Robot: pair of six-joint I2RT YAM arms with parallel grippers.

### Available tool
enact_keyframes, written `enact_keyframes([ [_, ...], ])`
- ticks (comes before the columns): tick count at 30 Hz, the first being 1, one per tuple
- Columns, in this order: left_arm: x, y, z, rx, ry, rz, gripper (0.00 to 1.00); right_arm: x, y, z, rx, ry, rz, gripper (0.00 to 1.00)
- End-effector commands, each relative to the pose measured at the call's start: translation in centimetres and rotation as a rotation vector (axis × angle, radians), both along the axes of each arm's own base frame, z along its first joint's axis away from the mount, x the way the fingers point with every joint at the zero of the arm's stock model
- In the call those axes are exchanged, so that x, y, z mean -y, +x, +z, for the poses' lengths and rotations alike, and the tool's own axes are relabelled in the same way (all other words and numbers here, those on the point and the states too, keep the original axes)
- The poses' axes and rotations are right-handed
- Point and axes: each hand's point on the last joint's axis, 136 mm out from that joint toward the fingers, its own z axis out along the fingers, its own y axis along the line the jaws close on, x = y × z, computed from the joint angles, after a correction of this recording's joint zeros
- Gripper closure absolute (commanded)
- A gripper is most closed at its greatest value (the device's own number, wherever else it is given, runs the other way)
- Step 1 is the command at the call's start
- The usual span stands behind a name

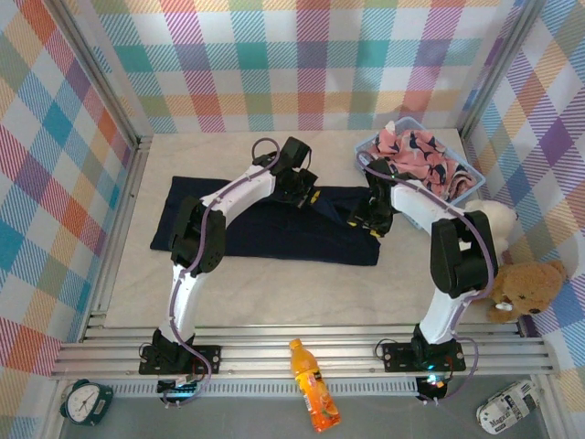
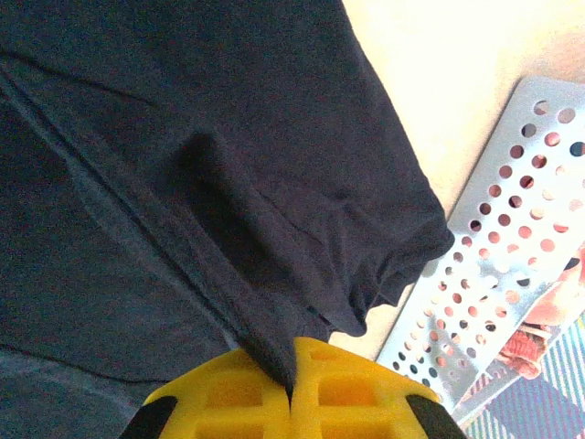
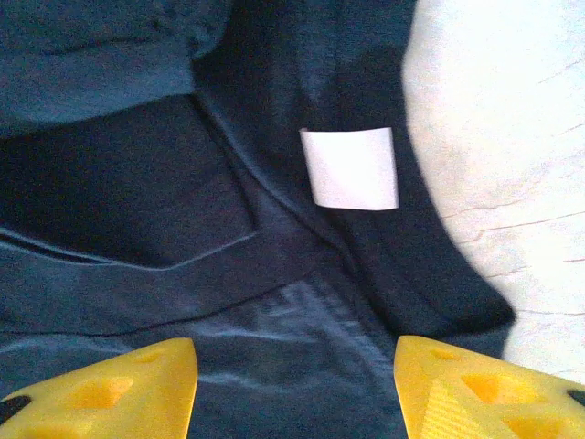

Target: Fold and stack the mixed laundry pile

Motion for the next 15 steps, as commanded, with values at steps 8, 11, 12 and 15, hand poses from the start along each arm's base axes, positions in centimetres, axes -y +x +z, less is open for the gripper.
enact_keyframes([
  [8, -0.8, -0.1, 3.2, 0.037, -0.058, 0.026, 1.0, -3.5, 2.5, -0.1, 0.014, 0.273, -0.226, 0.42],
  [11, -1.1, -0.1, 3.5, 0.043, -0.056, 0.033, 1.0, -3.8, 3.0, -0.8, 0.005, 0.292, -0.257, 0.42],
  [12, -1.1, -0.2, 3.5, 0.044, -0.054, 0.033, 1.0, -4.0, 3.2, -1.1, 0.001, 0.301, -0.265, 0.43],
  [15, -1.3, -0.3, 3.1, 0.035, -0.053, 0.035, 1.0, -4.6, 3.4, -2.1, -0.035, 0.332, -0.284, 0.43],
])
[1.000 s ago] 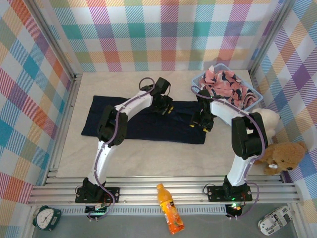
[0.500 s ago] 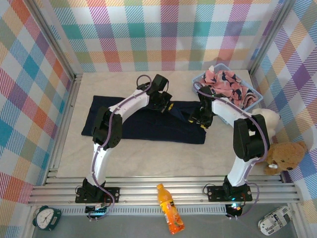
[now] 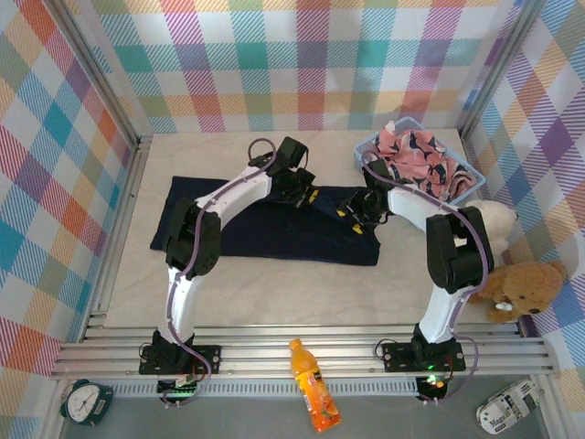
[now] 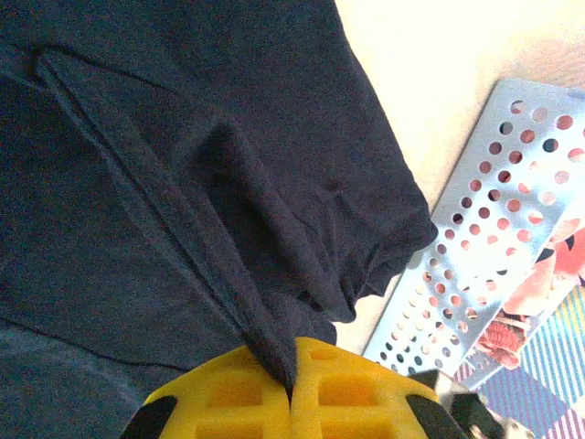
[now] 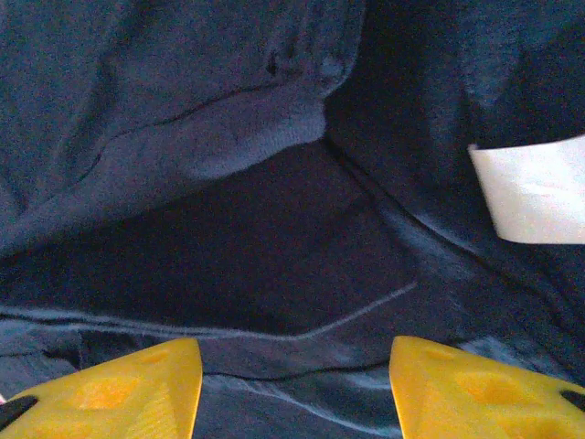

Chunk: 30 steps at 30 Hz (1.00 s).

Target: Fold and stack the mixed laundry pile

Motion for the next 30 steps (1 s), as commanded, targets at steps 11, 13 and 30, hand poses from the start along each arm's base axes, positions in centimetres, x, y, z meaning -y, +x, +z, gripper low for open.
enact_keyframes([
  [11, -1.5, -0.1, 1.7, 0.011, -0.045, 0.047, 1.0, 2.7, 1.4, -1.4, -0.02, -0.022, -0.147, 0.91],
  [13, -1.7, -0.2, 1.8, 0.014, -0.04, 0.045, 1.0, 3.0, 2.0, -1.1, -0.009, -0.01, -0.153, 1.0],
  [30, -2.9, -3.3, 0.4, -0.016, 0.017, -0.098, 0.97, 2.4, -1.4, 2.1, 0.002, 0.067, -0.129, 0.76],
])
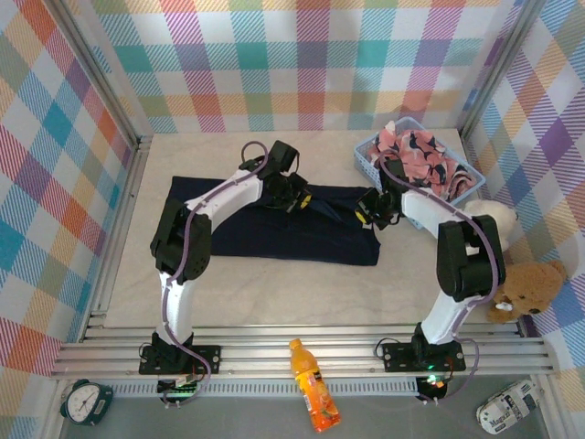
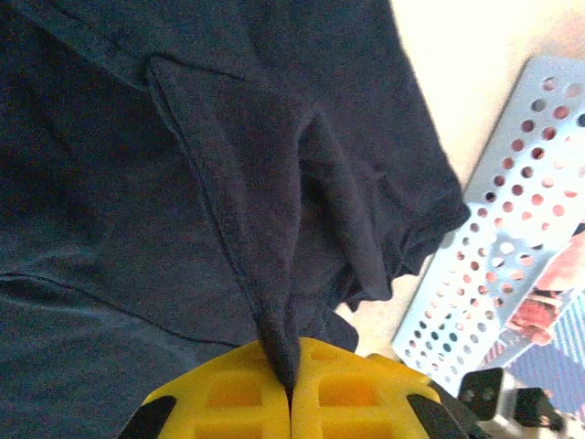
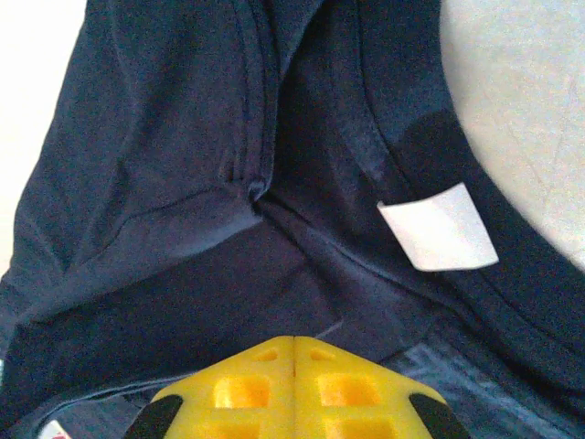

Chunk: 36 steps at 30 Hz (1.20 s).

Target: Fold and stack the mixed laundry pile

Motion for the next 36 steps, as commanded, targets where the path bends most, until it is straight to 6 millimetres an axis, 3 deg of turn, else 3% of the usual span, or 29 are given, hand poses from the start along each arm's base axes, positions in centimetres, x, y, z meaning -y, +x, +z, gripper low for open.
enact_keyframes([
  [1, -0.8, -1.4, 0.8, -0.016, -0.007, -0.02, 0.98, -1.4, -2.0, 0.1, -0.043, 0.073, 0.007, 0.64],
  [3, -0.8, -1.3, 0.9, -0.015, -0.02, -0.001, 0.99, -2.1, -2.6, 0.0, -0.046, 0.104, -0.013, 0.53],
  [6, -0.7, -1.0, 1.4, -0.004, -0.029, 0.018, 0.99, -3.3, -2.6, -0.5, -0.052, 0.144, -0.035, 0.46],
  [12, -0.5, -0.8, 1.8, -0.01, -0.038, 0.015, 1.0, -4.9, -1.3, -1.7, -0.062, 0.196, -0.078, 0.44],
  [18, -0.8, -0.9, 2.6, -0.003, -0.063, 0.062, 1.0, -6.7, 0.3, -1.2, -0.038, 0.241, -0.086, 0.43],
  [24, -0.7, -0.7, 3.3, 0.008, -0.076, 0.08, 1.0, -7.1, 0.1, -2.4, -0.064, 0.264, -0.134, 0.41],
  [26, -0.7, -0.7, 3.3, 0.008, -0.076, 0.079, 1.0, -6.6, 0.3, -2.7, -0.053, 0.245, -0.159, 0.48],
  [29, -0.9, -0.9, 2.9, -0.003, -0.072, 0.076, 1.0, -5.6, 0.9, -2.9, -0.035, 0.212, -0.181, 0.78],
  [32, -0.9, -1.2, 2.3, -0.018, -0.069, 0.072, 1.0, -4.8, 1.6, -2.3, -0.013, 0.186, -0.175, 0.96],
  [36, -1.3, -1.4, 1.5, -0.018, -0.047, 0.062, 0.96, -3.6, 1.2, -0.7, 0.008, 0.125, -0.134, 1.0],
])
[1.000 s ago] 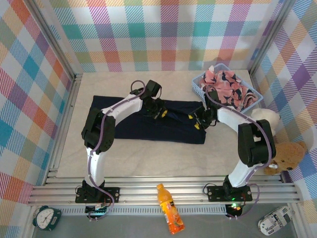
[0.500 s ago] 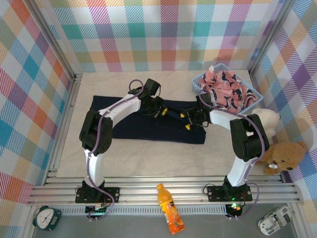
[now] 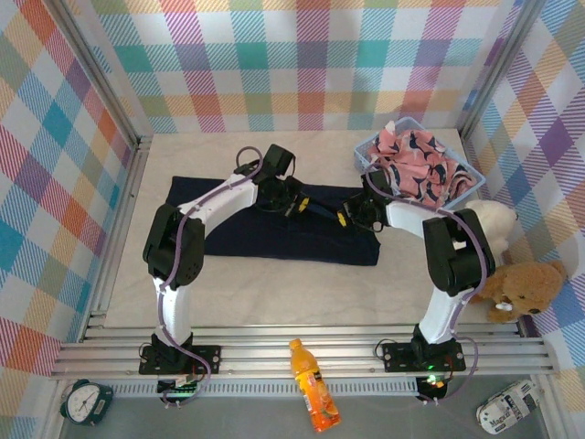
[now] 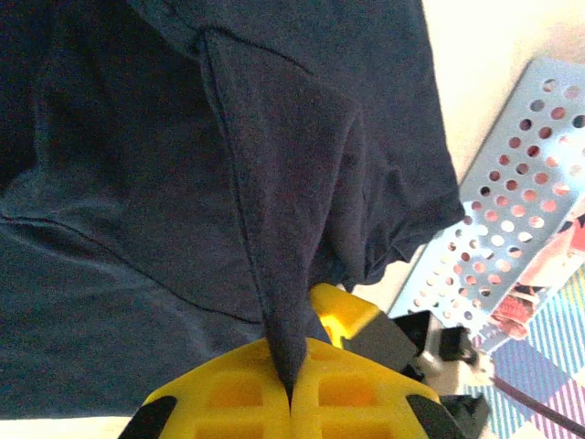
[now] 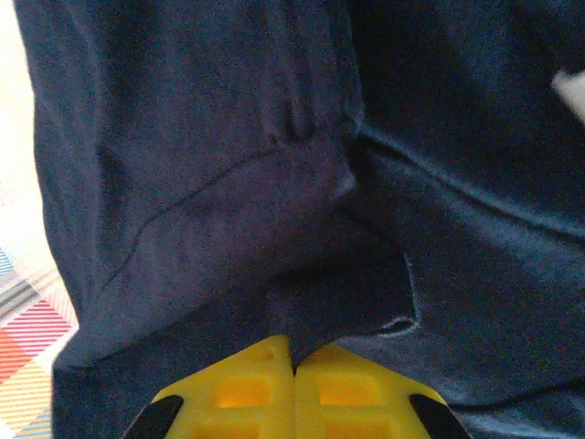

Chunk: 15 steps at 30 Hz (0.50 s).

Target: Fold and stack the mixed laundry pile

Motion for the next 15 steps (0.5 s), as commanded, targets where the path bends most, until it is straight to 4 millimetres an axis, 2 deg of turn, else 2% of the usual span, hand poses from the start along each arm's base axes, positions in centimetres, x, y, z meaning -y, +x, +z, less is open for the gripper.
enact_keyframes([
  [1, -0.9, 0.0, 0.5, 0.018, 0.01, -0.008, 0.94, 1.4, -0.3, 2.2, 0.036, -0.086, 0.044, 1.0],
  [4, -1.3, -0.3, -0.7, 0.012, 0.043, -0.044, 0.92, 2.6, -1.9, 3.2, 0.039, -0.167, 0.091, 1.0],
  [6, -1.1, -0.6, -1.0, 0.019, 0.037, -0.084, 1.0, 3.3, -3.0, 3.6, 0.038, -0.203, 0.111, 1.0],
  [7, -0.8, -0.8, -1.0, 0.022, 0.029, -0.109, 1.0, 3.6, -3.6, 3.6, 0.034, -0.219, 0.124, 1.0],
  [12, -1.1, -2.3, -1.7, 0.001, 0.043, -0.189, 1.0, 3.8, -5.8, 3.7, 0.011, -0.248, 0.17, 1.0],
  [15, -1.6, -3.9, -2.2, -0.038, 0.051, -0.228, 1.0, 3.9, -7.3, 3.7, -0.007, -0.261, 0.184, 1.0],
])
